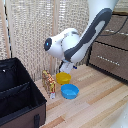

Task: Move your gripper towards the bottom drawer handle. Grasp the handle gently with your gripper. Apply gentle outward force to slide the bottom drawer open.

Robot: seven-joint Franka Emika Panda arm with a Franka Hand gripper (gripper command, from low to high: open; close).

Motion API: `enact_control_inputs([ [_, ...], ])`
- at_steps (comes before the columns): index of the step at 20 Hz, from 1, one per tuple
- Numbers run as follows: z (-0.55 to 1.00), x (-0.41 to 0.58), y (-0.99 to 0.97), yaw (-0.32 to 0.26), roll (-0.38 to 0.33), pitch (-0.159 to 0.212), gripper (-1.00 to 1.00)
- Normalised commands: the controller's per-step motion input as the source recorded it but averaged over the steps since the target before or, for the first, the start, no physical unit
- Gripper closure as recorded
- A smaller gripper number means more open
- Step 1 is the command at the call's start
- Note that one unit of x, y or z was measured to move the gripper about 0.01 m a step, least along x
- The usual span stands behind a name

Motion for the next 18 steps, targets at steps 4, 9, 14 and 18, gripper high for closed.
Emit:
enact_control_inputs([
  [4,-0.29,0.000,-0.63,0.101,-0.235,-0.002,-1.00],
  [9,-0.36,0.014,-0.62,0.129,-0.203,0.000,-1.00],
  [14,-0.18,0.125,-0.49,0.173,-0.189,-0.009,-1.00],
  [18,0.06,0.000,-0.51,0.177,-0.136,-0.047,-1.00],
])
